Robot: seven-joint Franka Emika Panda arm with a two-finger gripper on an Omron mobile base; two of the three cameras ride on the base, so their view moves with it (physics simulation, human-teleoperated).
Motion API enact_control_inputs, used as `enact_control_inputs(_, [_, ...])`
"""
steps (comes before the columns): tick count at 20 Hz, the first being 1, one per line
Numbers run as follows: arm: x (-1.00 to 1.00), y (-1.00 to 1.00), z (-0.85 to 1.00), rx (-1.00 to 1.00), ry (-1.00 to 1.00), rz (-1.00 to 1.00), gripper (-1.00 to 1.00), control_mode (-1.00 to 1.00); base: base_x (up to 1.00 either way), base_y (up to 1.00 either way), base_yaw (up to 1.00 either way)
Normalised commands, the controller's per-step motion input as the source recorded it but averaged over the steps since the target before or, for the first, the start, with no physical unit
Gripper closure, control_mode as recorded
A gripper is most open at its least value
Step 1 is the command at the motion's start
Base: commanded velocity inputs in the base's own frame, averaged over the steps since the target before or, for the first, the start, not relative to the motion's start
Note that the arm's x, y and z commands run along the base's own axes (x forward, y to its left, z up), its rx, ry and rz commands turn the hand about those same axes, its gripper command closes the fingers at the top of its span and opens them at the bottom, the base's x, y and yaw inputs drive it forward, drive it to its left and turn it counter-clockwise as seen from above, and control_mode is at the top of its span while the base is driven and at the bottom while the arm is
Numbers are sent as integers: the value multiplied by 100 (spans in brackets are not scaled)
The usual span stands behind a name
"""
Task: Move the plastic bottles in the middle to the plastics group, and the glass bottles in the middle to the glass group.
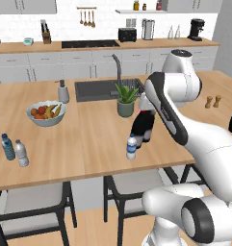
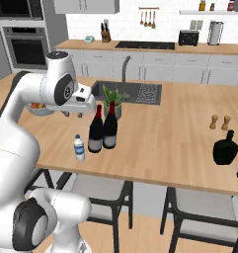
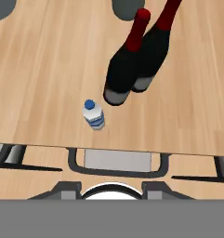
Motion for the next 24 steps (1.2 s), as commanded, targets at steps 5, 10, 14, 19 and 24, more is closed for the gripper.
enact_control_inputs(5, [-13,0,0,0,0,0,-100,-100,0,0,0])
enact_control_inputs(10, [-39,19,0,0,-3,0,-100,-100,0,0,0])
enact_control_inputs(14, [-21,22,0,0,-5,0,-100,-100,0,0,0])
enact_control_inputs(19, [-6,20,0,0,-4,1,-100,-100,0,0,0])
enact_control_inputs(24, [1,27,-6,0,0,0,-100,-100,0,0,0])
